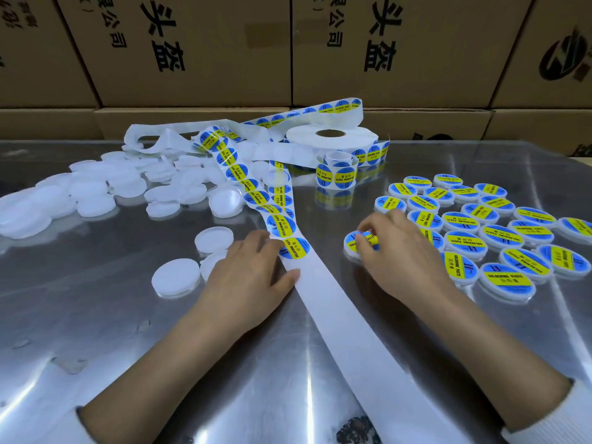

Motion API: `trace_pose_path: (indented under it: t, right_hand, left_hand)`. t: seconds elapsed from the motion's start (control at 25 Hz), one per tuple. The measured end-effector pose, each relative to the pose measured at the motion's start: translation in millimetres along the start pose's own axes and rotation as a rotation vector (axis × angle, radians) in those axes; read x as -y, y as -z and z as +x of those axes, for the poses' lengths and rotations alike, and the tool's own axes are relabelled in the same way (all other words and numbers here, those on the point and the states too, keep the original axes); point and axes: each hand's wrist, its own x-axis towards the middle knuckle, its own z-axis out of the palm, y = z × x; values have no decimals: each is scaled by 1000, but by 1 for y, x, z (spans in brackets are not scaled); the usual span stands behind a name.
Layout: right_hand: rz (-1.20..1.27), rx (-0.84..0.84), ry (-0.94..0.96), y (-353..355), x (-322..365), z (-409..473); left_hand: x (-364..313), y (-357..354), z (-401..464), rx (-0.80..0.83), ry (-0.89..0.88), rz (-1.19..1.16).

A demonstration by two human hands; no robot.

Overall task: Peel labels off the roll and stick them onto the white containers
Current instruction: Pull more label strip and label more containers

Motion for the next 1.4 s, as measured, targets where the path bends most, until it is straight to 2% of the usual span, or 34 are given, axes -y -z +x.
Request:
trace_pose_path:
  t: [0.12, 0.32, 0.44, 0.52, 0.6, 0.68, 0.76, 0.88, 1.0, 1.08, 1.24, 1.4]
  right_hand:
    - [-35, 154, 94, -7, 5, -3]
    - [-220, 183, -126, -6, -10, 4]
    - [-214, 201, -188, -9, -17, 6]
    - [-157, 182, -95, -12, -16, 8]
    - [-9, 191, 89, -13, -10, 8]
    - [149, 284, 252, -13, -2, 4]
    - [204, 384, 328, -15, 0, 0]
    - [218, 423, 345, -17, -3, 1]
    - [193, 411, 348, -21, -6, 3]
    - [200, 386, 347, -23, -7, 4]
    - [212, 382, 365, -22, -7, 3]
    - [197, 395, 371, -22, -8, 3]
  left_hand:
    - [-5, -5, 0, 19, -84, -62]
    - [-7, -7, 0, 22, -182, -124]
    - [-6, -8, 0, 20, -190, -156]
    - [-8, -7, -1, 42, -196, -217]
    - [-11, -4, 0, 42, -203, -278]
    - [-9, 0, 2, -9, -162, -272]
    - [-2, 3, 4, -51, -58, -178]
    - [4, 3, 3, 62, 45, -4]
    - [-1, 6, 2, 146, 25, -11]
    - [-2, 12, 3, 85, 36, -123]
    - [5, 17, 8, -147, 81, -317]
    - [16, 14, 13, -155, 132, -304]
